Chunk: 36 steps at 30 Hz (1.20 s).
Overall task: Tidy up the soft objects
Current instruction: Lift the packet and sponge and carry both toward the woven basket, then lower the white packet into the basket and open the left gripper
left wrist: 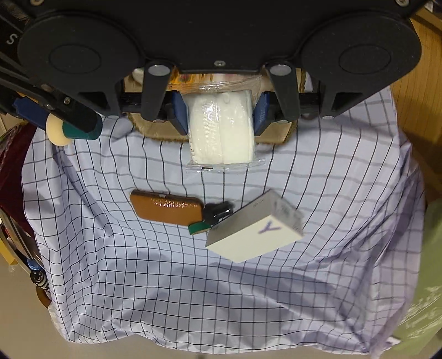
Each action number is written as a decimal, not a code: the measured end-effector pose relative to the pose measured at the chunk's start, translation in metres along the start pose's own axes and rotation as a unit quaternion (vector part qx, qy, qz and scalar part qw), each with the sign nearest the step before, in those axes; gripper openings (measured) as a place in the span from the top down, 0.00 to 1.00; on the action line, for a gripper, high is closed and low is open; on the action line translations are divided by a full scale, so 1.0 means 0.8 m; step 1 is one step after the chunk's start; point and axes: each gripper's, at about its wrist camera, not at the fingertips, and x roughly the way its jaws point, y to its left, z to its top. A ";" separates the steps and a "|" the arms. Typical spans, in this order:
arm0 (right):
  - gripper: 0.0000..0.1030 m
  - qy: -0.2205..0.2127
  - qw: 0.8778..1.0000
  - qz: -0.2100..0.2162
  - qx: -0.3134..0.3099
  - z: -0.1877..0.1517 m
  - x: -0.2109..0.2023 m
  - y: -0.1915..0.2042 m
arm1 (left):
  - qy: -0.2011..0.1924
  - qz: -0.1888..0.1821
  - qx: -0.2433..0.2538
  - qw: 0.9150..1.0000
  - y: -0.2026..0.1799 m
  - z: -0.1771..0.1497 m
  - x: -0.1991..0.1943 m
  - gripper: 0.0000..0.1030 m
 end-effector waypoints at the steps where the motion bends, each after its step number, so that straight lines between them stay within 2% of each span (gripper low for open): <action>1: 0.43 -0.001 1.000 0.003 0.000 -0.003 -0.004 0.001 | 0.000 0.000 -0.002 1.000 0.002 -0.006 -0.003 0.53; 7: 0.43 -0.006 1.000 0.015 -0.001 -0.021 -0.030 0.006 | -0.001 0.002 -0.017 1.000 0.009 -0.037 -0.019 0.53; 13: 0.43 0.006 1.000 0.013 0.004 -0.032 -0.035 0.008 | 0.002 0.001 -0.022 1.000 0.011 -0.059 -0.023 0.53; 21: 0.43 0.027 1.000 0.008 0.005 -0.043 -0.028 0.009 | 0.006 0.009 -0.027 1.000 0.015 -0.073 -0.021 0.53; 27: 0.43 0.038 0.999 0.000 0.011 -0.044 -0.023 0.006 | 0.025 0.005 -0.033 0.999 0.016 -0.079 -0.011 0.53; 36: 0.43 0.045 0.999 0.001 0.014 -0.045 -0.019 0.002 | 0.026 0.010 -0.025 0.999 0.013 -0.081 -0.010 0.52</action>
